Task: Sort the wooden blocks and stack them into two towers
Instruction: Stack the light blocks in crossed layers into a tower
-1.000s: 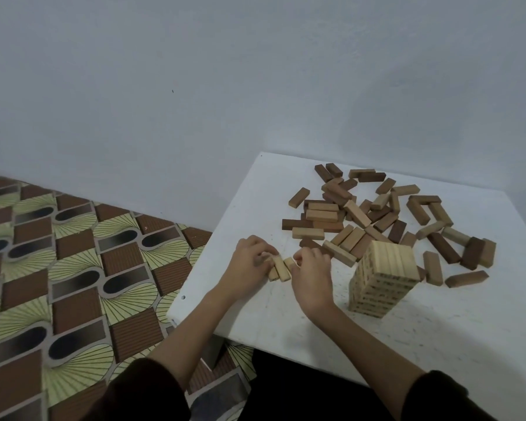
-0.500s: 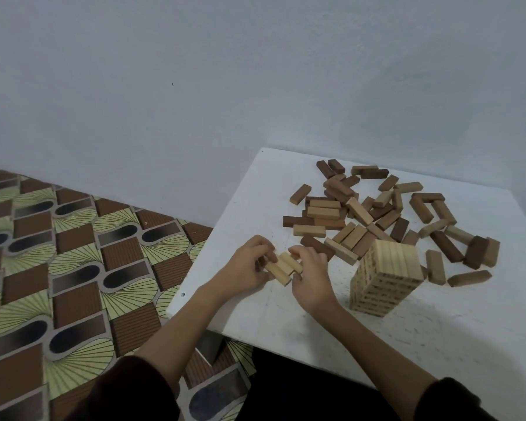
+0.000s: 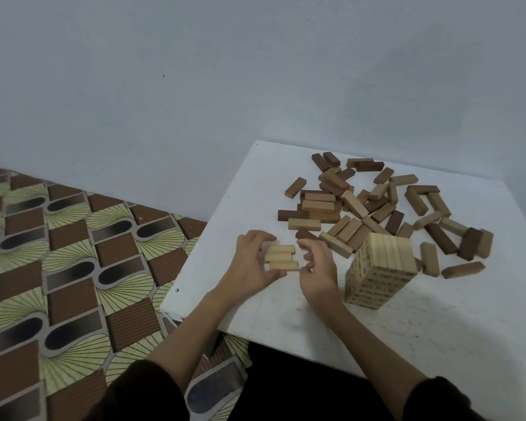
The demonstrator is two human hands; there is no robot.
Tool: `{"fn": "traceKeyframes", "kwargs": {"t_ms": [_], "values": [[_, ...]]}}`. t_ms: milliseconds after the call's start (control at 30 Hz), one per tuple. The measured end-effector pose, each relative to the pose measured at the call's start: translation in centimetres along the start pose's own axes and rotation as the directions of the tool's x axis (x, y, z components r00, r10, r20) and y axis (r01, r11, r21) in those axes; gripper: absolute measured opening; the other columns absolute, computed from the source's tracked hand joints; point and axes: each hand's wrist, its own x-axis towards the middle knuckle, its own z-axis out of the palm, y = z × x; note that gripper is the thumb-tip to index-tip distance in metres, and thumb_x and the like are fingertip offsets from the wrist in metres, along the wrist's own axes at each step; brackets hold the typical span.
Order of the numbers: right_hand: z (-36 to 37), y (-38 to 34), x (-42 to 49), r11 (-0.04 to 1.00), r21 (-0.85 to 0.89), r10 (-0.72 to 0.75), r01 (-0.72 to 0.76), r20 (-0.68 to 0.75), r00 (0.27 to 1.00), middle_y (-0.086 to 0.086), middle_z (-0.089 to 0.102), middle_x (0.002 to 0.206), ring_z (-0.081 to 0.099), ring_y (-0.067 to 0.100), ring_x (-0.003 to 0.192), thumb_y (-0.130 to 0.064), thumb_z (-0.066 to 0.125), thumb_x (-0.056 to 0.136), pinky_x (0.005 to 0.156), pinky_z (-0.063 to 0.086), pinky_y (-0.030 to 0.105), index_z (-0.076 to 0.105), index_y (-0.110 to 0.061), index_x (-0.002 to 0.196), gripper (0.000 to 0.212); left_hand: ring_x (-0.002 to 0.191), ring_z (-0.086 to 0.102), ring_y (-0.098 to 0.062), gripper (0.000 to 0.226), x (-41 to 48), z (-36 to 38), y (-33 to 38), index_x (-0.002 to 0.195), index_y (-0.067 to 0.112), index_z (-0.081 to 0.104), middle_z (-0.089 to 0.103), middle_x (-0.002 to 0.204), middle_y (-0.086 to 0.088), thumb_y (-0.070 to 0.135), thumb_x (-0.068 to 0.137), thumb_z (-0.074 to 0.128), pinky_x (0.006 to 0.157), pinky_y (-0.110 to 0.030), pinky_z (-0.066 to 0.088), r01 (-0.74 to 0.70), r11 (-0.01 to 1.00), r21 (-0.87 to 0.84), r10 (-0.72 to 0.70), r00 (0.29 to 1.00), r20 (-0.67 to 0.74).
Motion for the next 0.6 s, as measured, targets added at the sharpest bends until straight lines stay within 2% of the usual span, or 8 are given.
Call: {"fn": "traceKeyframes", "kwargs": {"t_ms": [100, 167, 267, 600], "values": [[0.16, 0.29, 0.11, 1.000, -0.024, -0.008, 0.008, -0.018, 1.000, -0.012, 0.048, 0.103, 0.046, 0.005, 0.084, 0.020, 0.044, 0.076, 0.070, 0.039, 0.005, 0.056, -0.013, 0.119, 0.055, 0.094, 0.043, -0.005, 0.074, -0.23, -0.54, 0.09, 0.129, 0.019, 0.048, 0.045, 0.121, 0.006, 0.021, 0.065, 0.084, 0.076, -0.004, 0.035, 0.025, 1.000, -0.014, -0.025, 1.000, -0.002], [0.23, 0.38, 0.12, 0.999, -0.020, -0.027, 0.026, -0.029, 0.999, -0.006, 0.051, 0.102, 0.048, 0.005, 0.083, 0.018, 0.047, 0.078, 0.070, 0.039, 0.004, 0.057, -0.010, 0.118, 0.049, 0.083, 0.048, -0.006, 0.079, -0.29, -0.66, 0.15, 0.133, 0.020, 0.046, 0.048, 0.119, 0.004, 0.018, 0.065, 0.085, 0.072, -0.004, 0.037, 0.026, 0.999, -0.030, -0.025, 1.000, 0.006], [0.14, 0.48, 0.01, 0.999, 0.002, -0.037, 0.038, -0.045, 0.998, 0.001, 0.054, 0.101, 0.052, 0.010, 0.084, 0.017, 0.048, 0.079, 0.071, 0.040, 0.005, 0.057, -0.008, 0.116, 0.046, 0.077, 0.050, -0.010, 0.082, -0.32, -0.63, 0.16, 0.136, 0.020, 0.043, 0.051, 0.118, 0.003, 0.015, 0.065, 0.085, 0.070, -0.008, 0.040, 0.034, 0.998, -0.051, -0.034, 0.999, -0.001], [0.13, 0.79, 0.07, 0.995, 0.028, -0.093, 0.094, -0.039, 0.995, -0.001, 0.056, 0.100, 0.053, 0.011, 0.081, 0.017, 0.049, 0.079, 0.074, 0.044, 0.009, 0.058, -0.005, 0.118, 0.046, 0.076, 0.049, -0.006, 0.078, -0.45, -0.44, -0.09, 0.135, 0.014, 0.045, 0.056, 0.117, 0.000, 0.010, 0.067, 0.082, 0.070, -0.006, 0.039, -0.020, 0.999, -0.047, 0.020, 1.000, -0.008]]}}
